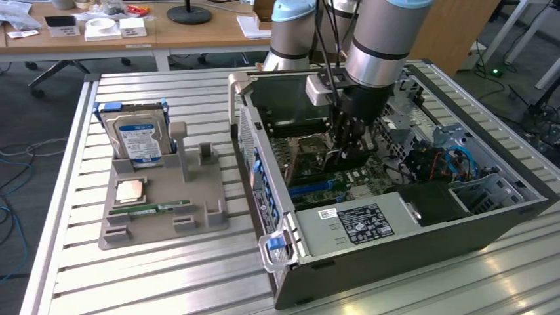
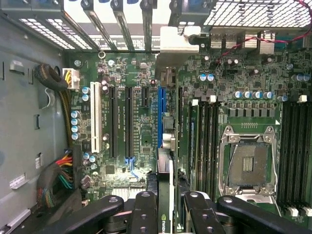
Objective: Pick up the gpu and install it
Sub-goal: 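Insert the gpu into the slot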
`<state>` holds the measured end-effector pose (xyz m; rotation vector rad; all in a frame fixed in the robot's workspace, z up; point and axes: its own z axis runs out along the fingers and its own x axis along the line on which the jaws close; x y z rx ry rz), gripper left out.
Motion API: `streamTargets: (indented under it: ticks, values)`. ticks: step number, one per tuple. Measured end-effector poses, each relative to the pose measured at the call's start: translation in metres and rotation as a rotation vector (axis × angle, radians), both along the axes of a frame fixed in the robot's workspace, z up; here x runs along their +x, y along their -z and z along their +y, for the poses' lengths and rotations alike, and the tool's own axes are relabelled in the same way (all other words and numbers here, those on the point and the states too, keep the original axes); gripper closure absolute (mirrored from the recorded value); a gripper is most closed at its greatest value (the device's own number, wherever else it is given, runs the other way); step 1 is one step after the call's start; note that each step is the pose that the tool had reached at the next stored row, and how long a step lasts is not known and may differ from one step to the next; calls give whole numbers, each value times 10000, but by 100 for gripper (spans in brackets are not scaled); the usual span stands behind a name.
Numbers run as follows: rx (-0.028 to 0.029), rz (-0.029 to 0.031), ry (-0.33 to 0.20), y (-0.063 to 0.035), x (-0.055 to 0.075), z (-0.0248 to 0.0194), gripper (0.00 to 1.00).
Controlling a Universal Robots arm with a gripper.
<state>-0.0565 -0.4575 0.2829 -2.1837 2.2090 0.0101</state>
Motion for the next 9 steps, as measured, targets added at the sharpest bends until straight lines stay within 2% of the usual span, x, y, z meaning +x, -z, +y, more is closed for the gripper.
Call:
streamTargets:
  ticks: [9]
  values:
    - [-2,1,-2,-1,-69,-1,74]
